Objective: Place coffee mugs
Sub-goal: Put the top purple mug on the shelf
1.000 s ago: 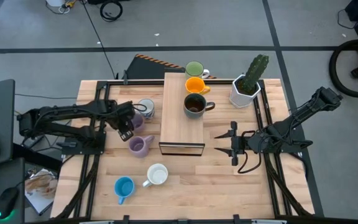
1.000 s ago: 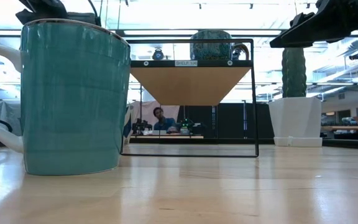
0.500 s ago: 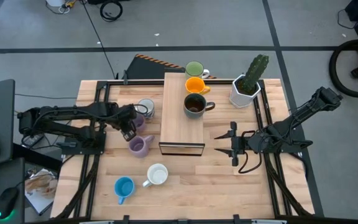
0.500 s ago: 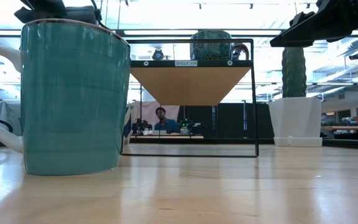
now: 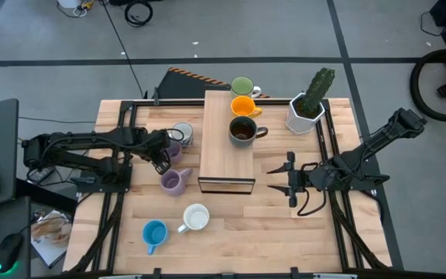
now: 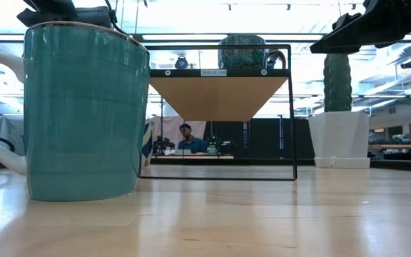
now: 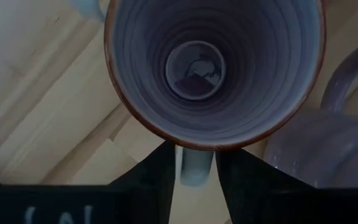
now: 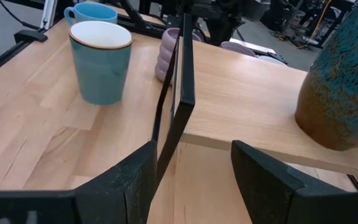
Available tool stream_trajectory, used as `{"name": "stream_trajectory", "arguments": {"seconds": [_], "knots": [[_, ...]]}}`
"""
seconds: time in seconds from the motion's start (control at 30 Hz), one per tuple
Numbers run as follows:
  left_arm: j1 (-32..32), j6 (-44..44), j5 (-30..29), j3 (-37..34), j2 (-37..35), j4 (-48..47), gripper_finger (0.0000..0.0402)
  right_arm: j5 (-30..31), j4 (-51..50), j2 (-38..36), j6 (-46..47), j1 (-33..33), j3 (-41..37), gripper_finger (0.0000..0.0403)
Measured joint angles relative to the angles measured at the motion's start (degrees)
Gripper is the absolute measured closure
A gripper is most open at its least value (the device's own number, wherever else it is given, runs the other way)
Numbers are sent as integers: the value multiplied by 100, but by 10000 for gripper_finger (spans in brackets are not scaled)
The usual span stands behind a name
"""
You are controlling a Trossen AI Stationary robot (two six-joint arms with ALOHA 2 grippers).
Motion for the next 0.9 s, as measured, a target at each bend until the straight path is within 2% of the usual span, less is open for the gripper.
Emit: {"name": "stream_trajectory", "arguments": {"seconds": [0.27, 0.9], "knots": [[2, 276, -97, 0, 0, 15, 331, -15, 58, 0, 2, 0, 0, 191], [2, 607, 2, 0, 2, 7, 334, -107, 78, 0, 11, 0, 0, 191]]}}
